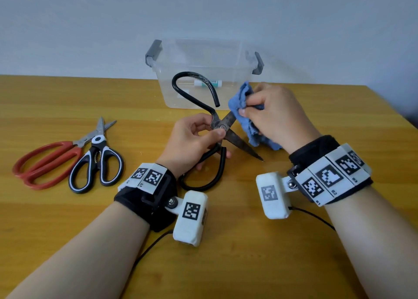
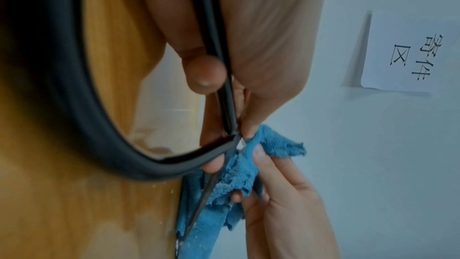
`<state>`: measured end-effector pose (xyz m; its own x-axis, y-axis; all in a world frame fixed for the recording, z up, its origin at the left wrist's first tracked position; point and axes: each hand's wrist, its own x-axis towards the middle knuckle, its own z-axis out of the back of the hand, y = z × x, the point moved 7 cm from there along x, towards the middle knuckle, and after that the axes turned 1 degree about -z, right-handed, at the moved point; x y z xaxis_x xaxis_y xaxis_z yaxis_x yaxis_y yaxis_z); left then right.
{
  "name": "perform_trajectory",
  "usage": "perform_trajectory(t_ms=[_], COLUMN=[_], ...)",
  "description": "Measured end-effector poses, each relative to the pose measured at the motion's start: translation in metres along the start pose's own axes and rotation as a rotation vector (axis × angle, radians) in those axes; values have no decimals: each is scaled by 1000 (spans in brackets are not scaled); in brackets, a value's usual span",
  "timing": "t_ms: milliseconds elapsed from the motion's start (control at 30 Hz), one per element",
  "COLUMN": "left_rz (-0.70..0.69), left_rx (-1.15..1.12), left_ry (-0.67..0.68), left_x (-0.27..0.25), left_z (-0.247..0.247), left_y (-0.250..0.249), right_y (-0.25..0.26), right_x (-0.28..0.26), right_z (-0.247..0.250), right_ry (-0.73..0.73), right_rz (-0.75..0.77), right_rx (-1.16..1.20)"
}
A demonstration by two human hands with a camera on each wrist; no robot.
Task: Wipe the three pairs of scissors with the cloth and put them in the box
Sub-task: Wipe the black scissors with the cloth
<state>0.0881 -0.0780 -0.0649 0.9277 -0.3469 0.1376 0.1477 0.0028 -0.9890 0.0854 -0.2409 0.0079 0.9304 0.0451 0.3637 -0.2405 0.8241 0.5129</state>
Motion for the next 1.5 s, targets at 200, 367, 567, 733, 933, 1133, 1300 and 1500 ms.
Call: perform_trajectory(t_ms=[200, 367, 567, 733, 933, 1133, 1300, 1500], left_rz=[-4, -28, -48, -104, -107, -91, -82, -86], left_rx=[-1, -59, -126, -127, -103, -92, -93, -113], left_ry=[28, -32, -65, -25, 2, -38, -44, -35], left_x=[-1, 0, -1, -1, 0, 1, 1, 1], left_z=[-4, 0, 2, 0, -2, 2, 2, 2], left_y=[-2, -6, -8, -12, -10, -6, -7, -6], right_y=[-38, -48, -32, -8, -9, -21, -34, -34], right_x=[2, -1, -2, -12, -11, -6, -1, 2], right_z=[31, 30, 4, -22, -25, -21, -14, -11], right_ry=[-208, -93, 200, 425, 345, 183, 47, -27], right_rz=[-151, -344, -374, -320, -409, -520, -608, -568], right_rx=[-107, 151, 334, 462, 720, 912, 1214, 1501])
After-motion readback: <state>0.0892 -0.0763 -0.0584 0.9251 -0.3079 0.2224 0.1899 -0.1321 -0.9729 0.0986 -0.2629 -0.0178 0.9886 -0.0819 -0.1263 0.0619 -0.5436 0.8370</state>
